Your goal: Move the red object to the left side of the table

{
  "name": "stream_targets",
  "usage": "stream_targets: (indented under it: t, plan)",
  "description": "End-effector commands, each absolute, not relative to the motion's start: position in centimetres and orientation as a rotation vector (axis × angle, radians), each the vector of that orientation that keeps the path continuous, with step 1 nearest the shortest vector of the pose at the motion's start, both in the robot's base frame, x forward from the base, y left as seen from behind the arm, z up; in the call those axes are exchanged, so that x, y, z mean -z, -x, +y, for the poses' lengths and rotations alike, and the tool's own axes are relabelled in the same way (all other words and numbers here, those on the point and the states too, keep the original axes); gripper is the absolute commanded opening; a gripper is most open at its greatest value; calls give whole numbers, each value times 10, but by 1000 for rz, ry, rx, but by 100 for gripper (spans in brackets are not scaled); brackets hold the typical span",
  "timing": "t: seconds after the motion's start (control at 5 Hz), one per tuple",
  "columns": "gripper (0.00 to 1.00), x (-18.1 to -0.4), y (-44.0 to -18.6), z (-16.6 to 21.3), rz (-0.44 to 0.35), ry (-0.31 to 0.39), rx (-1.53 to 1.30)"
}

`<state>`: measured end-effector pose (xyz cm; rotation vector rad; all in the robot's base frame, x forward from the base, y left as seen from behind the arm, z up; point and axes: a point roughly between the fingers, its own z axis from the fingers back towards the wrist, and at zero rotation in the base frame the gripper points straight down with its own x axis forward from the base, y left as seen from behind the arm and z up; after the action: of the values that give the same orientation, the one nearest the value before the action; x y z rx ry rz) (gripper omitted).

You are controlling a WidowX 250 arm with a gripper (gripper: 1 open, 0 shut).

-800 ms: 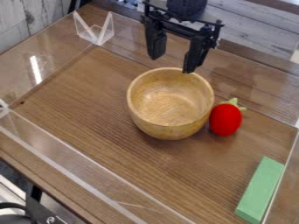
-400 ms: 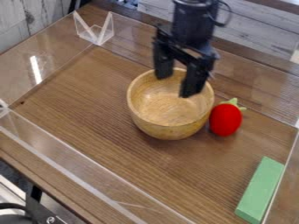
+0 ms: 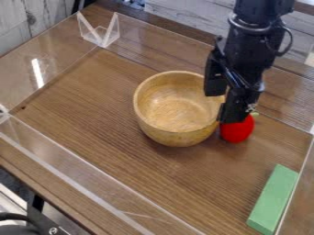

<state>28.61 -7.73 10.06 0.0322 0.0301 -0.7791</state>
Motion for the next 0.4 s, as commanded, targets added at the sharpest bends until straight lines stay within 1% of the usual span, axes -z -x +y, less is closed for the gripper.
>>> stream_targets:
  t: [0.0,0.2]
  plan:
    - [100,-114,-288,-84,-47,-56,826]
    - [100,-115,-289,-99,-79,-73,832]
